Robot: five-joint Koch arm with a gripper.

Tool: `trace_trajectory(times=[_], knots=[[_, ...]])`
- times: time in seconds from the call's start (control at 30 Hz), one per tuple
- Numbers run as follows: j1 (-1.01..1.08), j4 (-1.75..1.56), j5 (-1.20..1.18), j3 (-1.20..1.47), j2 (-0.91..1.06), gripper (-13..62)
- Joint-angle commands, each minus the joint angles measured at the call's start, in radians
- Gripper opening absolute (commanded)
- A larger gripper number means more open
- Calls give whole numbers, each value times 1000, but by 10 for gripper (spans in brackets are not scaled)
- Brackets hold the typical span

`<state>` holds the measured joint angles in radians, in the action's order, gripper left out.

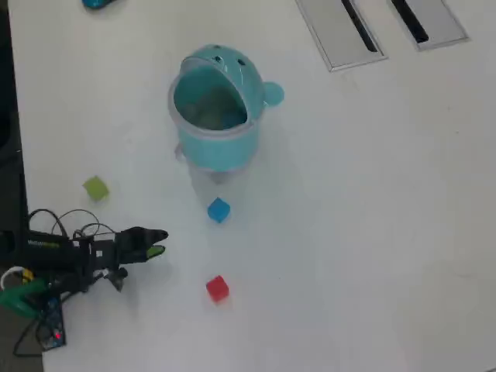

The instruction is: Grasp RGB lego blocks and put them in the bin one by one.

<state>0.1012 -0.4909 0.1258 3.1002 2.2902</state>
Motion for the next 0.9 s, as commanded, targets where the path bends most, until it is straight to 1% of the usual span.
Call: trace_trajectory(times=[0.0,0.07,0.3,0.5,0.73,0.87], knots=[[3,-202,89,69,61,338],[3,-261,118,64,60,338],[20,-296,416,28,60,337],[48,-344,543,-41,58,337],[61,-265,673,-284,18,329],[95,-259,738,-436,-112,330]])
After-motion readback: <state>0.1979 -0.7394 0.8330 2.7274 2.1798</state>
